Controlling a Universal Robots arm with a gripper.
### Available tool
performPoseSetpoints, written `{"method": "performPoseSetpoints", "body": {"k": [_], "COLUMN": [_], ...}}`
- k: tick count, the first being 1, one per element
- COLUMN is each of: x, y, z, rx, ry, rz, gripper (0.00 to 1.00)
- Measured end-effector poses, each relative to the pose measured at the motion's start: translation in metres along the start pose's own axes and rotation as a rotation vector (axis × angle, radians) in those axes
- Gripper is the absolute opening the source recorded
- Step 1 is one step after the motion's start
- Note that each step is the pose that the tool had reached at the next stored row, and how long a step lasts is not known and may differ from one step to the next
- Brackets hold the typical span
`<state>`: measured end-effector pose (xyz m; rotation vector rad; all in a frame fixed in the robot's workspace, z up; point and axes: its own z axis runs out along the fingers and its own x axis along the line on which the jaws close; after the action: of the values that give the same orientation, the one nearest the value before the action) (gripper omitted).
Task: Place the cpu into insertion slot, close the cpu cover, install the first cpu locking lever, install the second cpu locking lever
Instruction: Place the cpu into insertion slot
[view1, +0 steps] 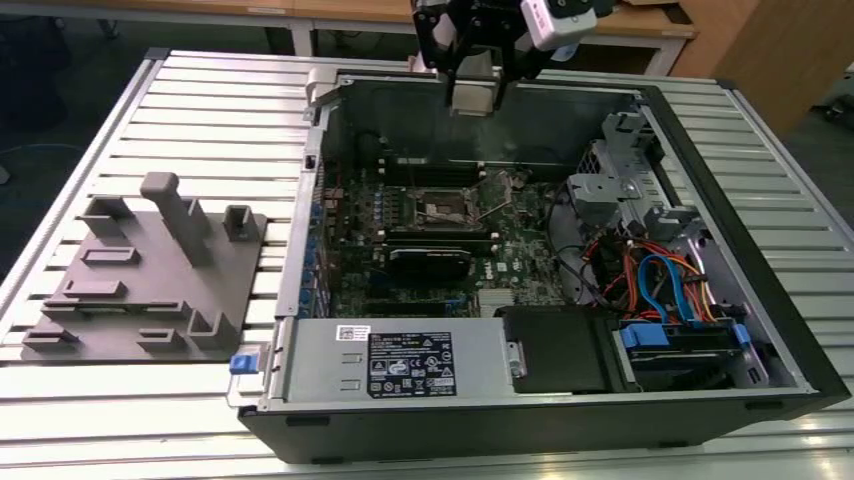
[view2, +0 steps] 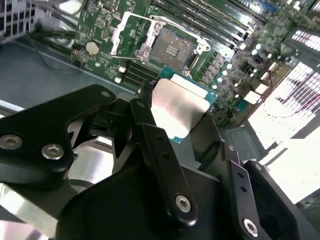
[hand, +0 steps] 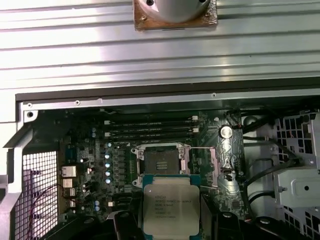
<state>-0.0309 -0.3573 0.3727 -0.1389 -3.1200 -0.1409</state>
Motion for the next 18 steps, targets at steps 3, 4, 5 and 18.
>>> {"method": "performPoseSetpoints", "body": {"k": [3,4,5,18], "x": [0.0,0.0,0.0,0.0], "y": [0.0,0.0,0.0,0.0], "z": [0.0001,0.0,0.0,0.0001], "rx": [-0.0005,-0.0005,-0.0005,-0.0009], "ry": [-0.0021,-0.0021,-0.0021,-0.0038], "rz": [0.024,0.024,0.024,0.042], "gripper": [0.54,0.54,0.54,0.54]}}
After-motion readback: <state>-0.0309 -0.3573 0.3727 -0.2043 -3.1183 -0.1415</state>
